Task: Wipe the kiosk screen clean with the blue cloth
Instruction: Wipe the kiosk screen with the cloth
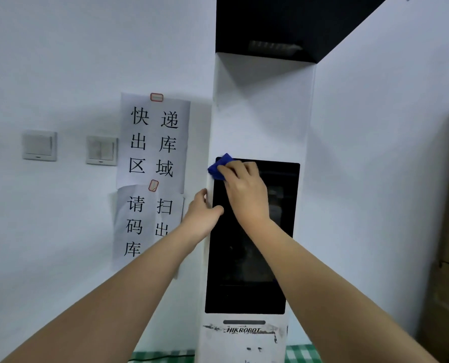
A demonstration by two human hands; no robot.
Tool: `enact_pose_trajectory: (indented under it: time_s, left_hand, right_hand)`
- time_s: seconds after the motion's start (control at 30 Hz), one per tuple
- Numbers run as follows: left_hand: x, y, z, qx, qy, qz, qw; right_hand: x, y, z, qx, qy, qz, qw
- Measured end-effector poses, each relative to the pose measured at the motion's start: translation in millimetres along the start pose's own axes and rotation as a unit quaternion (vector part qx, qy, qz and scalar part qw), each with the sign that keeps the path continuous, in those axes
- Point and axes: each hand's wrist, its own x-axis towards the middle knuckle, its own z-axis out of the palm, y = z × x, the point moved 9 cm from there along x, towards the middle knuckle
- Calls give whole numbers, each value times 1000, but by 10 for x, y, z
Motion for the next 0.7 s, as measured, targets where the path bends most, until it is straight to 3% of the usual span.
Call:
enact_pose_trajectory:
  time_s: [0.1,0.13,0.33,0.4,0.57,0.7]
  left_hand:
    - [-5,7,17,-18,12,13,1000]
    - [3,0,16,-20,13,13,1000]
    - [3,-13,8,-13,4,1,1000]
    - [-2,-6,4,-8,6,1,1000]
    - [-2,-9,-7,-7,11,-2,1000]
    - [-26,-35,1,-8,-2,-13,1000]
  right_hand:
    - [-105,-165,13,-16,-56,-192,980]
    - [-87,-127,-24,-27,-62,-214,975]
    - [-31,40,-56,-7,-11,-32,999]
    - [-44,-57,-3,6,-30,-37,999]
    - [15,0,-142,-40,-65,-170,983]
    - [37,173,-183,-41,-25,-60,997]
